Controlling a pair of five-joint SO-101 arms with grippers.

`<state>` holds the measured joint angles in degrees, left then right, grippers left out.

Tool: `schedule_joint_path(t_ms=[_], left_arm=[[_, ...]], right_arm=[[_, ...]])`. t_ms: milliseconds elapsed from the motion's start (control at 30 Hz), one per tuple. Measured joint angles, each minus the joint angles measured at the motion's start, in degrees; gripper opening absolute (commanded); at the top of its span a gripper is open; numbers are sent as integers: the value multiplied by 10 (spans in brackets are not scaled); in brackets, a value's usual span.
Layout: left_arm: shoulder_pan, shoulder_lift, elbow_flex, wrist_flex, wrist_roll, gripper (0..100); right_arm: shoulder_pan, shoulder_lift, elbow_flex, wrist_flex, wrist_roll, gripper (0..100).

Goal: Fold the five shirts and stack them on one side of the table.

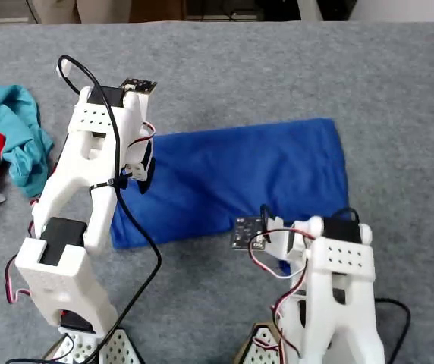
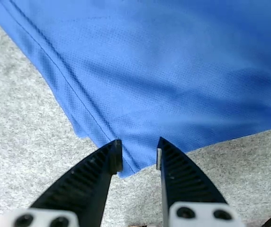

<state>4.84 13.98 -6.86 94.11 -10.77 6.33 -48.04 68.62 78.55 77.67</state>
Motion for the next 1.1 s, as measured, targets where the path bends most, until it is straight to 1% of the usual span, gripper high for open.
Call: schedule_joint_path(t_ms=[133,233,333,467,633,733,833,900,1100], left_arm=[[0,0,0,0,0,140],[0,0,0,0,0,140],[0,0,0,0,0,140],[0,0,0,0,0,140],[0,0,0,4,0,140],[0,0,0,4,0,140],[0,0,0,4,0,140],[0,0,0,4,0,140],[0,0,0,4,0,140]], right_arm=[[0,-35,-30,18,0,175],[0,-42,-59,17,0,133],[0,-40,-64,-17,0,84],[0,10,-66,-54,0,43],[4,73,-66,-96,0,41],[11,108,-66,-101,0,41],[12,120,-66,-83,0,41],[12,120,-73,-47,0,41],[-18,84,-77,24,0,42]])
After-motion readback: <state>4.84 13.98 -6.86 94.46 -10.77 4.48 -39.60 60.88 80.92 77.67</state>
